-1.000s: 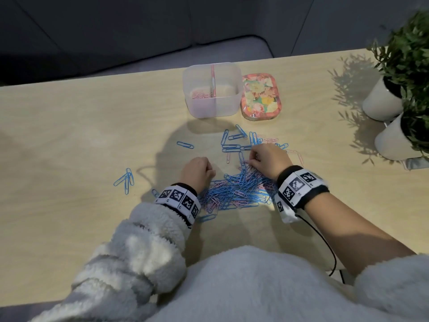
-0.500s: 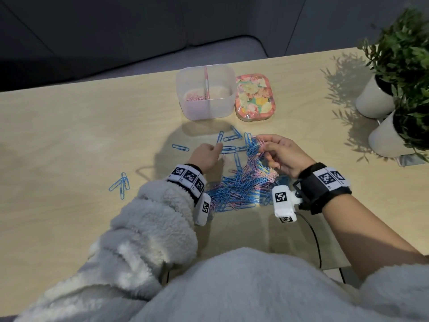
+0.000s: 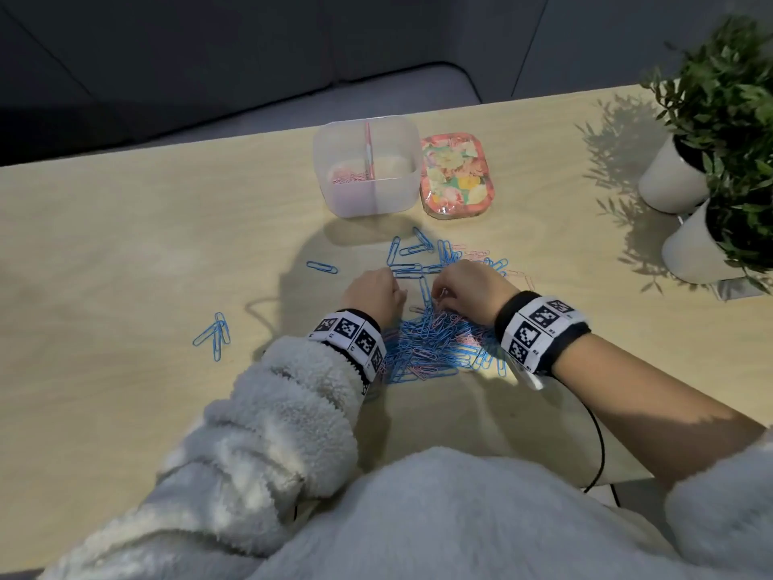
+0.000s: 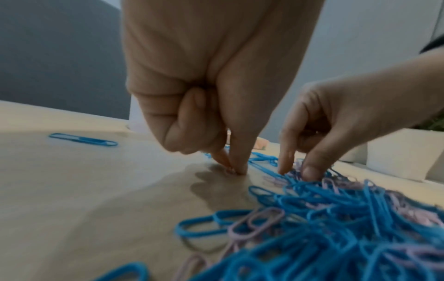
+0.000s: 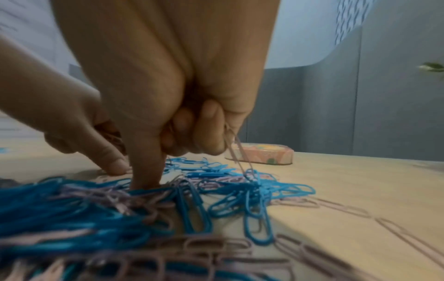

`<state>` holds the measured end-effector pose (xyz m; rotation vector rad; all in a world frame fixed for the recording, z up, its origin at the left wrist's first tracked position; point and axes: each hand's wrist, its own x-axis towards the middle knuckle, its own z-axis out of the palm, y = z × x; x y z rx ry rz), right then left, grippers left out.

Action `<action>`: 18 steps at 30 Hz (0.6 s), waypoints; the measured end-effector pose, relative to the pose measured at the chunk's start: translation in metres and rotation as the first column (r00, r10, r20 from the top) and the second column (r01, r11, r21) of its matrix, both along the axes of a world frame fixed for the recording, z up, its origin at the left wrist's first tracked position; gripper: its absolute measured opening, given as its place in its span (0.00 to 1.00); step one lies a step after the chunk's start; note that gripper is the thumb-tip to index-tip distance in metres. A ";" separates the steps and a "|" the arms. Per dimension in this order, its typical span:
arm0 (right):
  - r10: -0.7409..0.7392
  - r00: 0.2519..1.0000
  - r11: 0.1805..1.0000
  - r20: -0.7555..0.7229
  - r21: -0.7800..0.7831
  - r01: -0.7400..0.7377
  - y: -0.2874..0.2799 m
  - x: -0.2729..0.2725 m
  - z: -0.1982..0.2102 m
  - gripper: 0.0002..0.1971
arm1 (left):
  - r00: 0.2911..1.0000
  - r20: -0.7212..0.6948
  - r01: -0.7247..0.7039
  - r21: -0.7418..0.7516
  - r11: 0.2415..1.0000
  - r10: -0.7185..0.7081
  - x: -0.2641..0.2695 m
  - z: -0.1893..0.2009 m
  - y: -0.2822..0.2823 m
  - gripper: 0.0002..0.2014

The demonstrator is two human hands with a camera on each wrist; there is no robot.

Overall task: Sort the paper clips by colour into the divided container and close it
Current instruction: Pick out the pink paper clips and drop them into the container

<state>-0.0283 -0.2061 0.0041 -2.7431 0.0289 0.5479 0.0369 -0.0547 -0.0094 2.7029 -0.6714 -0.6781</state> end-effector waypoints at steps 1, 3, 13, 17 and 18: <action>0.015 1.000 1.000 -0.016 -0.017 -0.015 0.001 -0.001 0.000 0.06 | 1.000 -0.019 0.002 -0.003 1.000 -0.002 0.002 0.002 0.003 0.11; 0.037 0.998 0.999 -0.046 -0.036 -0.039 0.001 -0.003 0.001 0.07 | 0.999 -0.020 -0.027 -0.058 0.998 0.026 0.009 0.013 0.007 0.11; -0.051 0.988 0.985 0.144 0.168 0.026 -0.010 -0.008 0.029 0.03 | 0.956 0.251 -0.127 -0.120 0.985 0.154 0.117 0.083 -0.019 0.13; -0.192 0.960 0.914 0.205 0.393 0.099 -0.010 0.020 0.058 0.06 | 0.965 0.235 -0.103 -0.053 0.993 0.112 0.137 0.083 -0.027 0.13; -0.226 0.951 0.899 0.212 0.421 0.120 -0.008 0.029 0.065 0.07 | 0.970 0.222 -0.093 -0.040 0.995 0.100 0.138 0.079 -0.025 0.14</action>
